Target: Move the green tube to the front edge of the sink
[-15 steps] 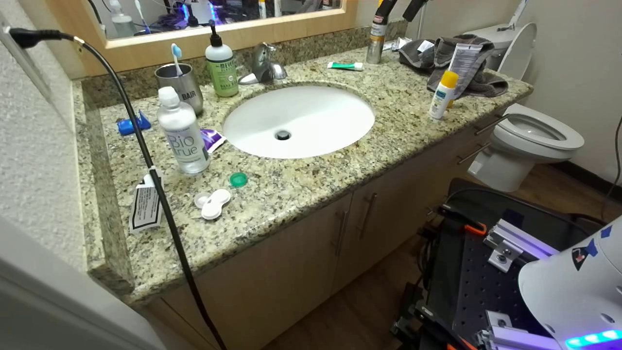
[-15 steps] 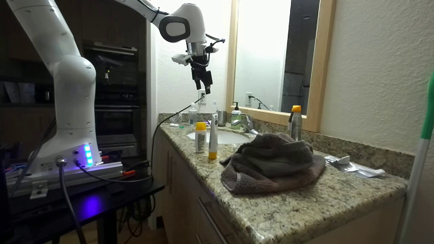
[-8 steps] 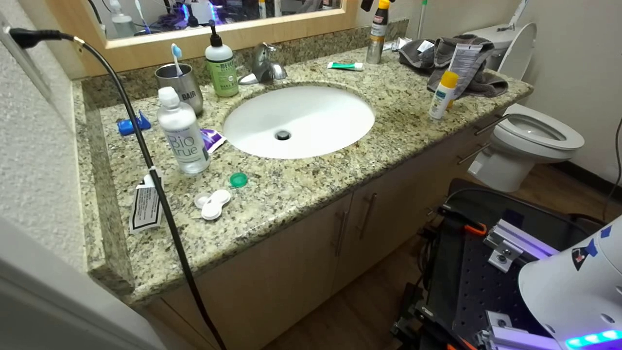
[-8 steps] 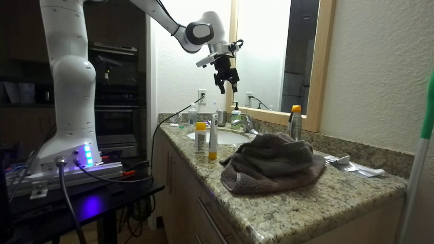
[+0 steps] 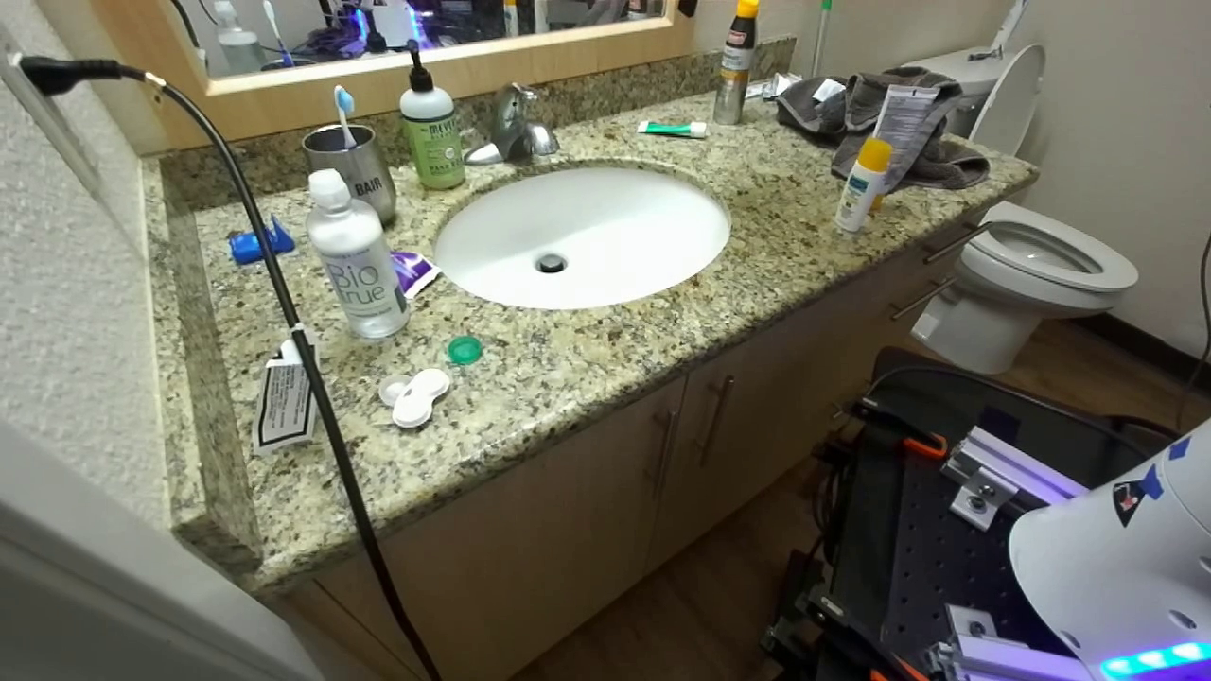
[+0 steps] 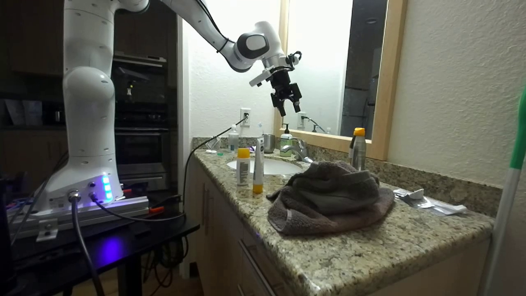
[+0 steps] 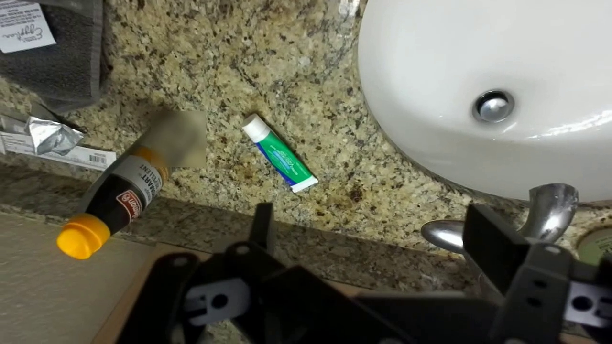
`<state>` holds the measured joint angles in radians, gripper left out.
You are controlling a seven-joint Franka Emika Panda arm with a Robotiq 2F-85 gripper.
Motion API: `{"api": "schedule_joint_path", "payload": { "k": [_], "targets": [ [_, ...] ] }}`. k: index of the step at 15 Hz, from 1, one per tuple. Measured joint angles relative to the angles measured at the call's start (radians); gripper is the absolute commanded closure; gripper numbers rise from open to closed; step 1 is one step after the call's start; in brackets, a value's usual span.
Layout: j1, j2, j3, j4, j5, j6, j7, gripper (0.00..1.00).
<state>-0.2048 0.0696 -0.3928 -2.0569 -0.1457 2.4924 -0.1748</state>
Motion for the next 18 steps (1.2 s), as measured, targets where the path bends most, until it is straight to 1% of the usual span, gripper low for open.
{"api": "schedule_joint_path", "payload": {
  "k": [2,3,5,7,9,10,11,13,14,16,17,18],
  "targets": [
    [-0.018,0.017,0.018,0.002,0.012,0.043,-0.11,0.0],
    [-0.029,0.045,0.022,0.011,0.006,0.062,-0.156,0.0],
    [-0.06,0.144,0.021,0.077,-0.048,0.083,-0.192,0.0],
    [-0.093,0.264,0.012,0.178,-0.129,0.088,-0.184,0.0],
    [-0.101,0.38,-0.017,0.291,-0.228,0.087,-0.099,0.0],
    [-0.101,0.425,-0.029,0.338,-0.256,0.087,-0.06,0.0],
    [-0.1,0.458,-0.034,0.371,-0.264,0.087,-0.044,0.0],
    [-0.097,0.482,-0.037,0.399,-0.265,0.085,-0.039,0.0],
    [-0.105,0.481,-0.027,0.4,-0.261,0.095,-0.053,0.0],
    [-0.16,0.475,0.043,0.398,-0.214,0.131,-0.171,0.0],
    [-0.195,0.477,0.084,0.402,-0.179,0.128,-0.241,0.0],
    [-0.218,0.487,0.103,0.424,-0.166,0.084,-0.281,0.0]
  ]
}}
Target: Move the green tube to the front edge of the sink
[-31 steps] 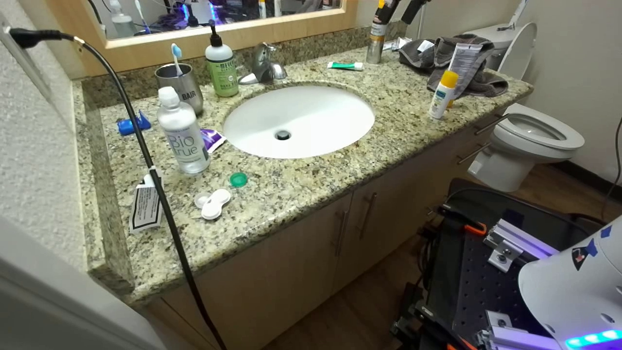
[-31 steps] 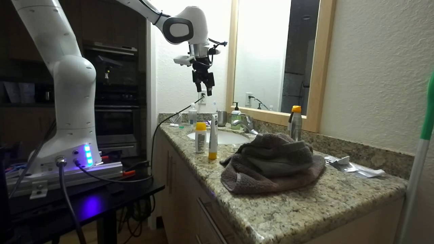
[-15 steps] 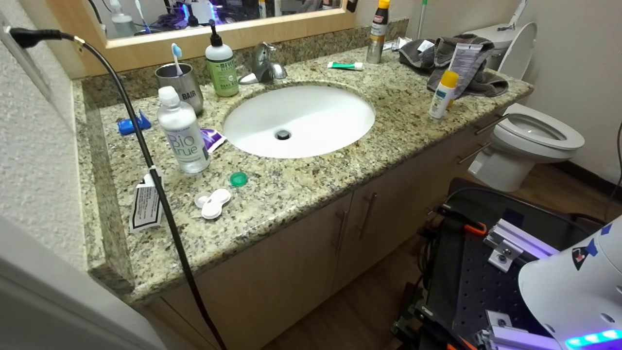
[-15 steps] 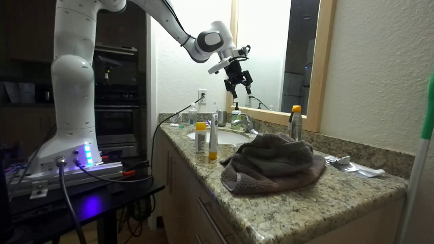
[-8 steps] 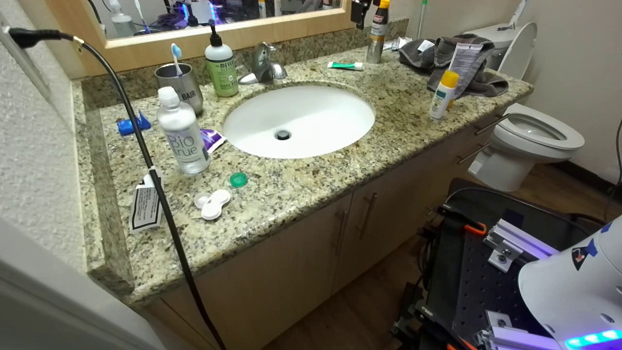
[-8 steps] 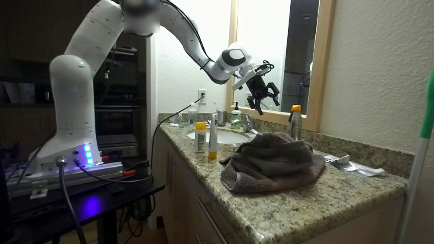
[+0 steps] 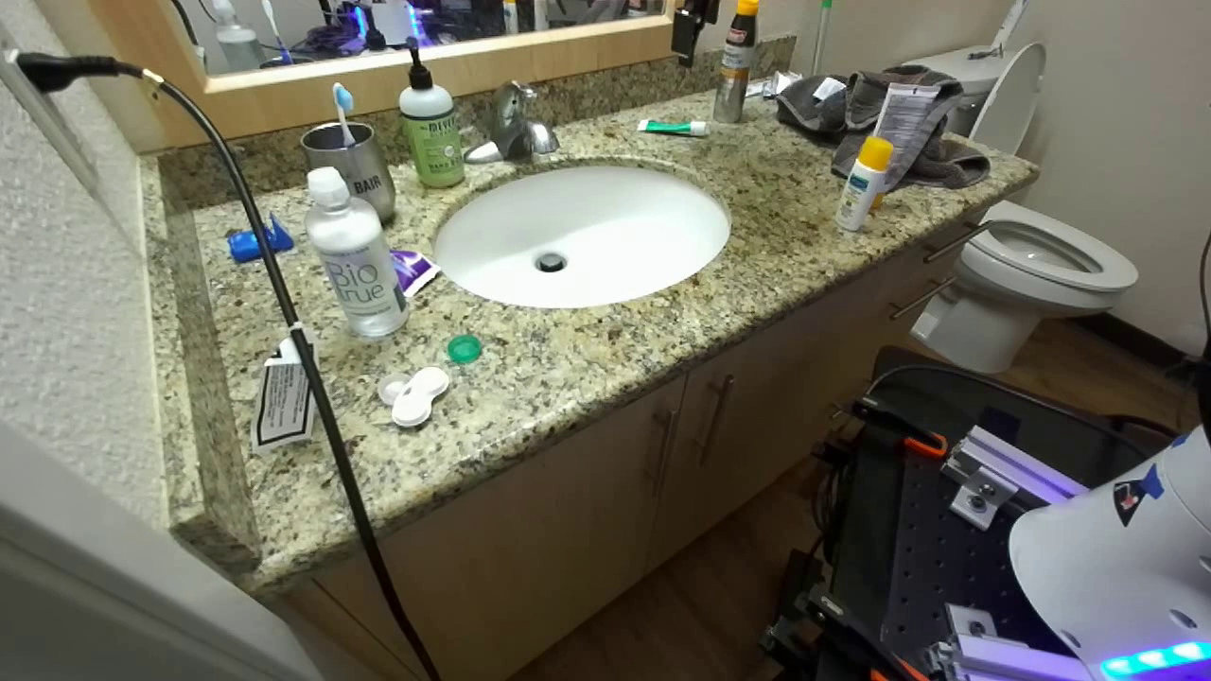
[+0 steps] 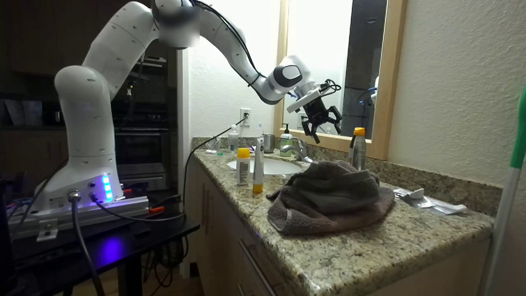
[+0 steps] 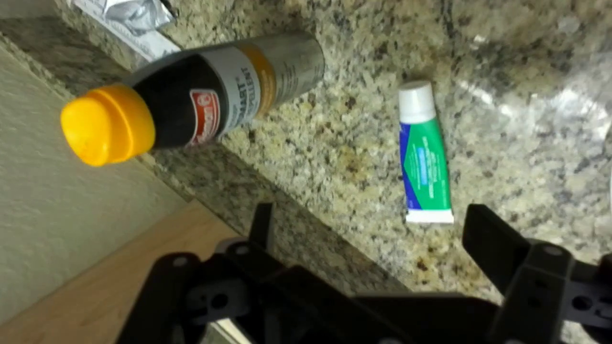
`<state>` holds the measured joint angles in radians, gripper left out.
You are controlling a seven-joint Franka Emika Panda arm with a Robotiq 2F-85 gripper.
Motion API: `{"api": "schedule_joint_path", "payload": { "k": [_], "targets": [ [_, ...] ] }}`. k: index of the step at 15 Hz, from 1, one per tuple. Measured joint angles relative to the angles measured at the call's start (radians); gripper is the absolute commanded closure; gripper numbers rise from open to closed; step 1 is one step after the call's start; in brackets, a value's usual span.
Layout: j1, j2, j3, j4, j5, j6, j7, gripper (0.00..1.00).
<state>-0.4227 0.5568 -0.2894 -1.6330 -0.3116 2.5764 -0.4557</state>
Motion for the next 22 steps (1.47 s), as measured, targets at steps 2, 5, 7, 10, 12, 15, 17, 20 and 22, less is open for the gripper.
{"api": "schedule_joint_path", "payload": {
  "k": [2,5,7,10,12,15,17,20,22],
  "targets": [
    [-0.01,0.047,-0.015,0.081,-0.013,-0.119,-0.004,0.0],
    [-0.013,0.101,-0.032,0.162,-0.032,-0.196,0.004,0.0],
    [-0.012,0.1,-0.029,0.162,-0.032,-0.196,0.005,0.0],
    [-0.038,0.102,0.016,0.162,0.015,-0.194,-0.076,0.0],
    [-0.091,0.113,0.091,0.169,0.108,-0.197,-0.19,0.0],
    [-0.169,0.159,0.178,0.22,0.236,-0.241,-0.355,0.0],
    [-0.187,0.181,0.193,0.248,0.247,-0.251,-0.378,0.0],
    [-0.185,0.187,0.196,0.256,0.248,-0.26,-0.385,0.0],
    [-0.181,0.198,0.199,0.26,0.248,-0.277,-0.385,0.0]
  ]
}}
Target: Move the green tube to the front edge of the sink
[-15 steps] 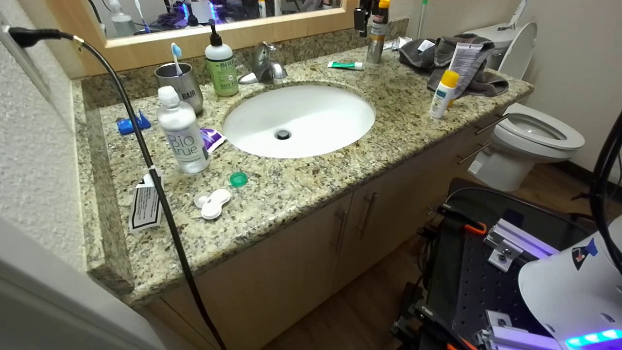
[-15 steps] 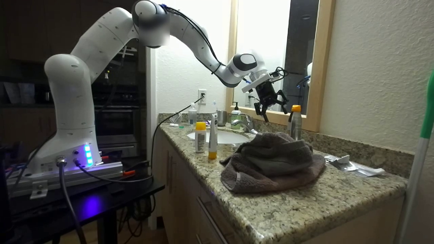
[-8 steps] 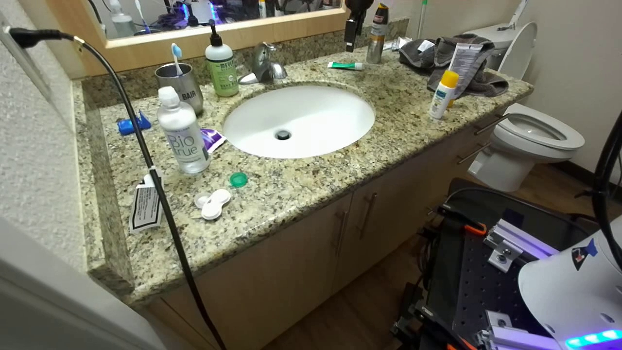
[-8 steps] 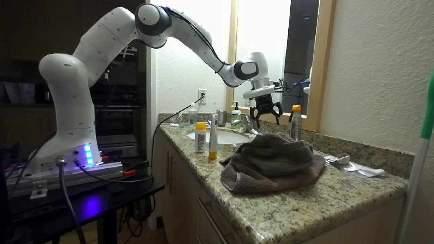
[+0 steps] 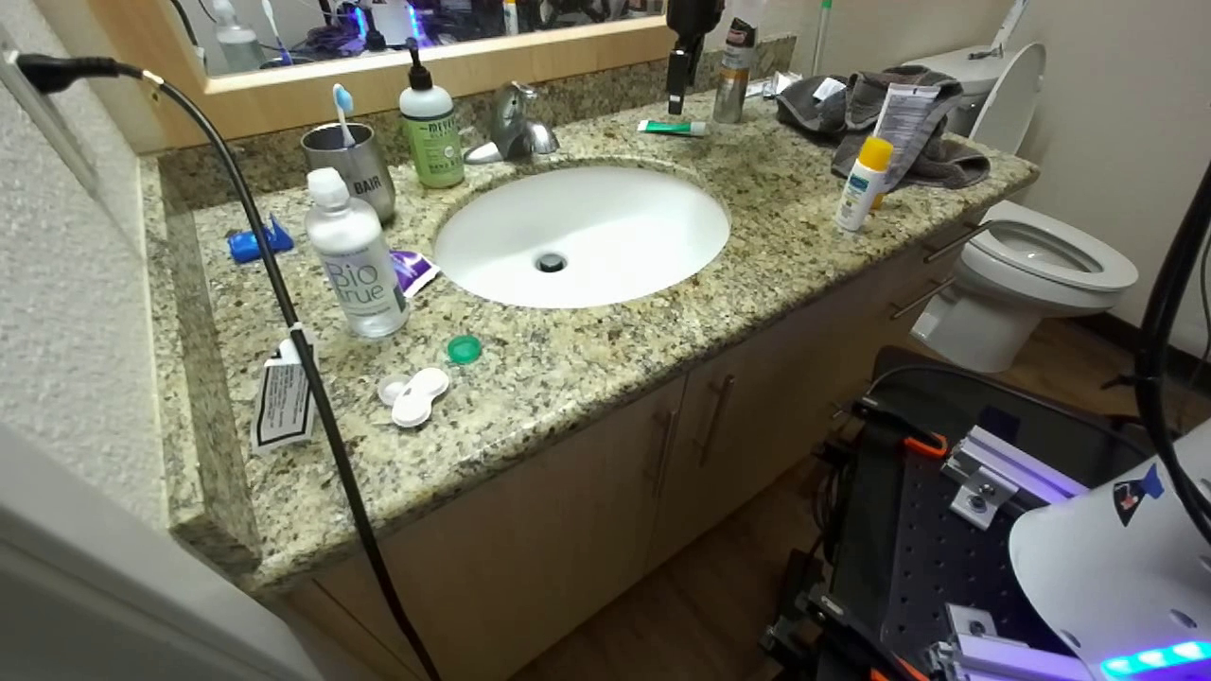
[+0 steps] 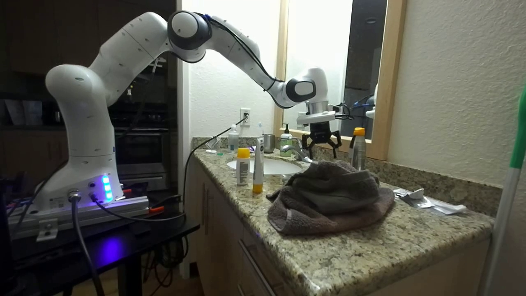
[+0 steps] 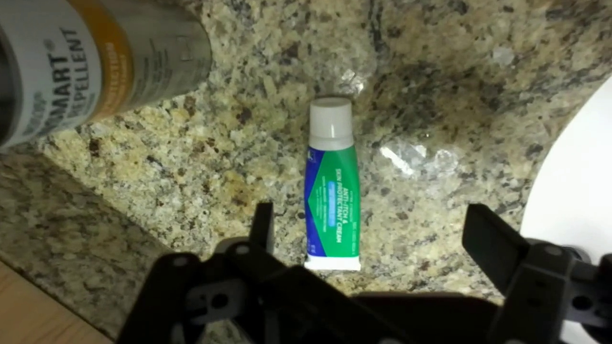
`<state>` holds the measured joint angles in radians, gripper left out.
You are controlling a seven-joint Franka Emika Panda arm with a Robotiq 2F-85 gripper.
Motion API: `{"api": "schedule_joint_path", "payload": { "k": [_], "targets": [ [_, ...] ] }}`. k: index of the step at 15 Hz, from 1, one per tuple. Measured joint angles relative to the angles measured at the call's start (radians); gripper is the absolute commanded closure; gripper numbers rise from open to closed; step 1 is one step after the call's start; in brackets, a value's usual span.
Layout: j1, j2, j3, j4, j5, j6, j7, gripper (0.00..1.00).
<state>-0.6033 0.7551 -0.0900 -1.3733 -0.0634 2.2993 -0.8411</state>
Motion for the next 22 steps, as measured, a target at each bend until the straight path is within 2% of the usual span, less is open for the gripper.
{"api": "schedule_joint_path", "payload": {
  "k": [4,7,15,16,18,22],
  "targets": [
    [0.007,0.066,0.0,0.04,0.001,-0.024,0.013,0.0],
    [0.008,0.066,-0.002,0.041,0.001,-0.024,0.015,0.0],
    [0.028,0.135,-0.073,0.095,-0.018,-0.023,0.166,0.0],
    [0.029,0.136,-0.073,0.096,-0.018,-0.023,0.167,0.25],
    [0.027,0.136,-0.07,0.099,-0.011,-0.03,0.167,0.33],
    [0.005,0.134,-0.042,0.13,0.042,-0.118,0.166,0.62]
  ]
}}
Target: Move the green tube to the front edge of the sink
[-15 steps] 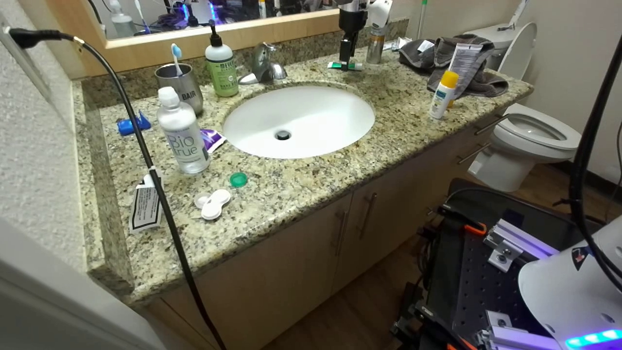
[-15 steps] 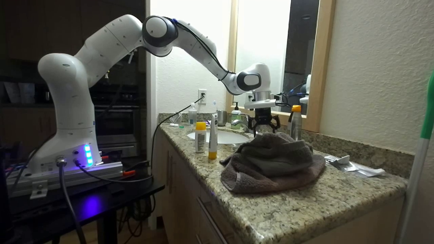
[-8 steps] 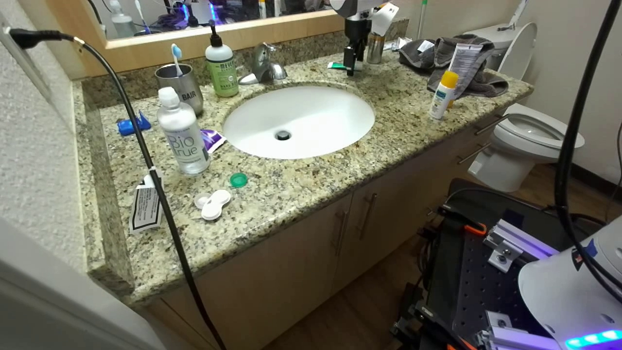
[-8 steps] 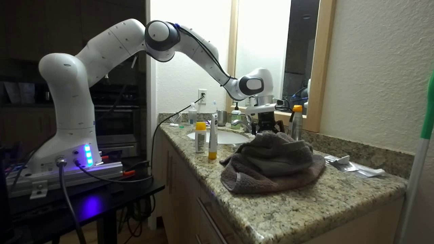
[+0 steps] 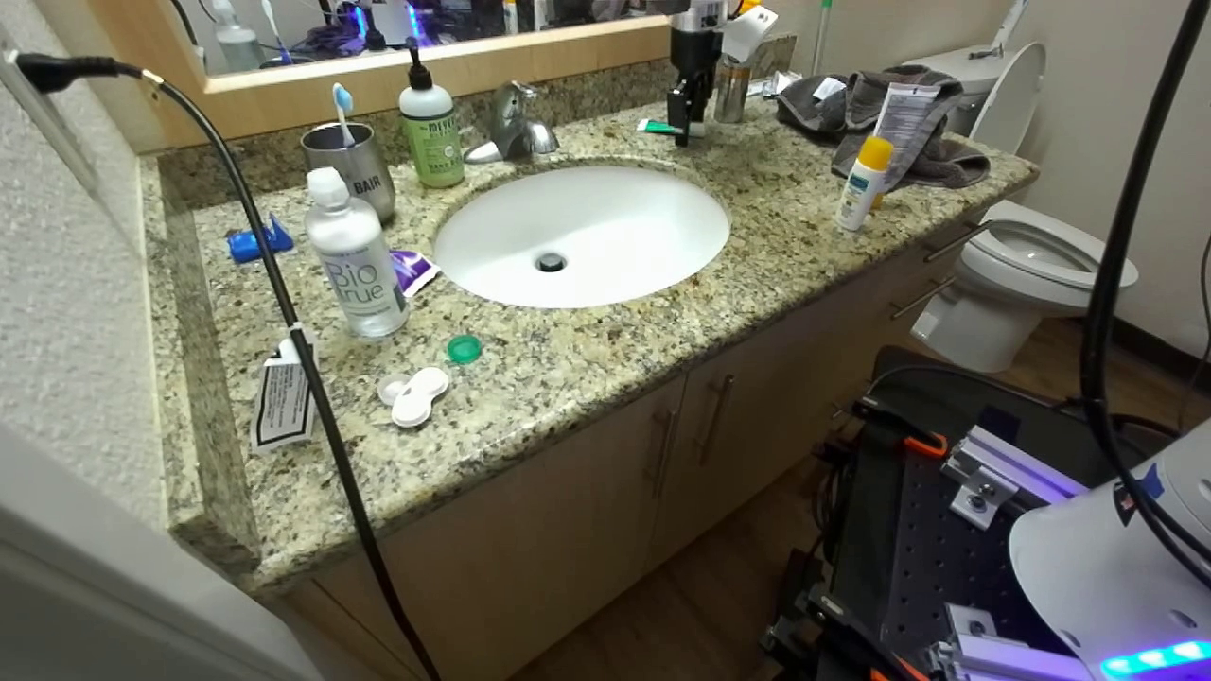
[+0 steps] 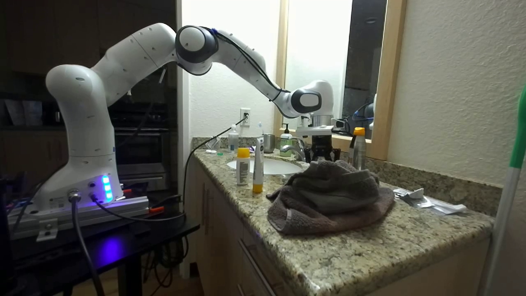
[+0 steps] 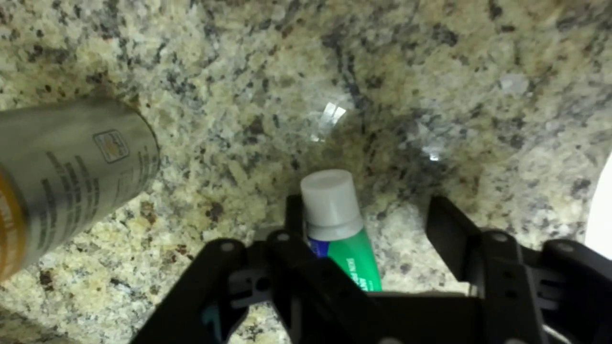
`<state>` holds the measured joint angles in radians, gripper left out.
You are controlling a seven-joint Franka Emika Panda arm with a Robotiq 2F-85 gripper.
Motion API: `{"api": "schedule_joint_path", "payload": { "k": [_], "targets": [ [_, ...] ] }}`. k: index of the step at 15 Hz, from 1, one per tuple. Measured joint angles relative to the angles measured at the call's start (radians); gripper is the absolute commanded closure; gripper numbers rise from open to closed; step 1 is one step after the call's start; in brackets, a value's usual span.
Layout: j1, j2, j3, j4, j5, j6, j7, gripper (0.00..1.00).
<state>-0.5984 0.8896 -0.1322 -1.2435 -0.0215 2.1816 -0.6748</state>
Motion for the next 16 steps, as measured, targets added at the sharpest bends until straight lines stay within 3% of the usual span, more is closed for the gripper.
{"api": "schedule_joint_path", "payload": {
  "k": [5,12,16],
  "targets": [
    [-0.034,0.008,0.036,0.039,0.068,-0.084,-0.002,0.97],
    [-0.04,0.001,0.058,0.05,0.114,-0.08,-0.025,0.93],
    [-0.014,-0.109,0.072,0.008,0.101,-0.067,-0.072,0.93]
  ]
}}
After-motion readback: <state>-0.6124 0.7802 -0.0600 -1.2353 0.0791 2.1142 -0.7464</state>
